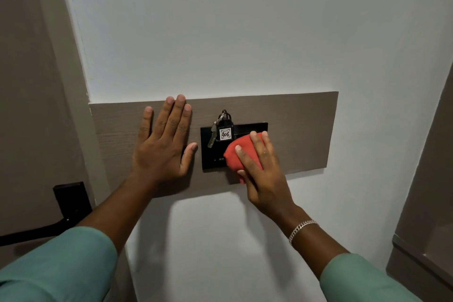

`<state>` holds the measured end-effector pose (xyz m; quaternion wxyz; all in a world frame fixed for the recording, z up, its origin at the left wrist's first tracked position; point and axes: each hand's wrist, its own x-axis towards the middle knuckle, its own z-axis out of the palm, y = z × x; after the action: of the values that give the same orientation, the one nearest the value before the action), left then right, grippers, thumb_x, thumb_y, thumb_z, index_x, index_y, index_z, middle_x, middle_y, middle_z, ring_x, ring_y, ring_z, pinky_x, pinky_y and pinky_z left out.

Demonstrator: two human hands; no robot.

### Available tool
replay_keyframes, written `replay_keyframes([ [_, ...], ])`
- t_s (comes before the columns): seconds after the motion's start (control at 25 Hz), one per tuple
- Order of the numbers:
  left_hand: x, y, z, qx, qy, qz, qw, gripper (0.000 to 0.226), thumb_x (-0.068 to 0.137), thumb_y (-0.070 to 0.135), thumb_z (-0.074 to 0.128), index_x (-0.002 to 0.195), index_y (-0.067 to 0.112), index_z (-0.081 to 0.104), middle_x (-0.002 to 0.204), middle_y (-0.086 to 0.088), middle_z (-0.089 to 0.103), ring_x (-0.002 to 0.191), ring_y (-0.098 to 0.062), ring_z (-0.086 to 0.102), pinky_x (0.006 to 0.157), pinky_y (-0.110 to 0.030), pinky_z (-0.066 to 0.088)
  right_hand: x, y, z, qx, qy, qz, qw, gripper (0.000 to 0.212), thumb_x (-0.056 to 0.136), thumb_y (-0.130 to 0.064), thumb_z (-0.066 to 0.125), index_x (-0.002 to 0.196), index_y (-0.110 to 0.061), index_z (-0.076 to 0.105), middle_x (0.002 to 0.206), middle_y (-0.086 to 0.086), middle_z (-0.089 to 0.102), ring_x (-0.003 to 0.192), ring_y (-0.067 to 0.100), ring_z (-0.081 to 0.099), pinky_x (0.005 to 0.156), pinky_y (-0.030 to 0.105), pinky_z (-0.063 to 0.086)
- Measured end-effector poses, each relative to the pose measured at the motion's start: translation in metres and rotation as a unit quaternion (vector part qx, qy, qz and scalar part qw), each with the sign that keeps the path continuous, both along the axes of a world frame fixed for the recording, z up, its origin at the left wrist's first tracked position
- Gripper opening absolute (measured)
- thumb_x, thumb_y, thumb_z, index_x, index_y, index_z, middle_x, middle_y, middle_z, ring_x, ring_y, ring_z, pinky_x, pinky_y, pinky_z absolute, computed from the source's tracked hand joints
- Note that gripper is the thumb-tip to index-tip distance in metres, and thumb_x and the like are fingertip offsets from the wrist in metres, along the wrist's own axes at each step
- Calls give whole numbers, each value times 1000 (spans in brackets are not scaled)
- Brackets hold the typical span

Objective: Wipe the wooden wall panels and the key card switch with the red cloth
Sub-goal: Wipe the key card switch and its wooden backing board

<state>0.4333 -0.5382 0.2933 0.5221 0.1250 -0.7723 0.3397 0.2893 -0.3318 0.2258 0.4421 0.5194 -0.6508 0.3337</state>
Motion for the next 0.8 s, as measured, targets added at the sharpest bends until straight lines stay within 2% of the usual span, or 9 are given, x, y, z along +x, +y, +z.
replay_keyframes([
  [0.08,0,2,0,6,-3,3,1000,79,94,48,38,158,6,17,166,-13,12,156,-25,5,124,-53,8,4,2,15,-54,-101,0,993,48,99,-20,52,146,-22,43,161,18,26,152,39,17,120,48,29],
  [0.16,0,4,0,18,-11,3,1000,80,93,49,38,158,6,15,167,-13,11,156,-25,4,124,-54,6,9,1,33,-71,-143,-14,987,48,97,-15,54,144,-26,46,161,16,27,151,39,17,120,45,28],
  [0.4,10,29,5,115,-81,23,990,89,89,46,41,158,5,4,168,-15,0,155,-29,-4,123,-56,-2,41,10,46,80,-114,-133,981,81,77,4,61,149,-22,34,161,22,24,148,50,15,106,60,46],
  [0.48,12,54,10,204,-78,3,976,92,83,31,51,158,3,5,168,-15,-3,155,-29,-8,123,-53,-3,43,19,56,130,-94,-143,977,79,82,2,59,151,-20,29,162,22,18,148,50,14,102,59,48],
  [0.52,14,70,8,277,-40,-36,959,92,80,21,55,157,2,10,168,-16,0,155,-29,-4,123,-51,0,42,24,59,156,-100,-136,973,77,85,1,57,152,-20,26,163,21,14,149,49,11,104,58,47],
  [0.6,15,112,-5,417,106,-145,891,79,77,6,55,151,-1,29,162,-21,23,150,-35,22,123,-47,16,36,36,59,186,-134,-103,968,74,90,-6,58,154,-22,23,165,18,11,150,46,9,114,57,39],
  [0.64,12,134,-14,470,188,-198,840,65,80,5,54,143,-1,41,151,-23,40,137,-37,41,118,-46,31,34,43,55,187,-159,-77,966,71,93,-10,57,154,-23,23,165,17,12,151,44,10,118,56,33],
  [0.72,-2,178,-28,612,255,-299,686,38,89,11,59,126,4,51,121,-19,60,100,-26,60,95,-34,50,30,59,41,161,-204,-10,966,62,99,-15,50,154,-25,23,164,14,16,151,39,14,123,50,25],
  [0.8,-28,211,-32,773,162,-363,494,34,92,25,63,121,9,56,111,-10,67,96,-19,64,79,-23,51,23,82,24,126,-243,58,960,59,100,-16,45,154,-24,21,164,10,20,152,30,17,125,48,22],
])
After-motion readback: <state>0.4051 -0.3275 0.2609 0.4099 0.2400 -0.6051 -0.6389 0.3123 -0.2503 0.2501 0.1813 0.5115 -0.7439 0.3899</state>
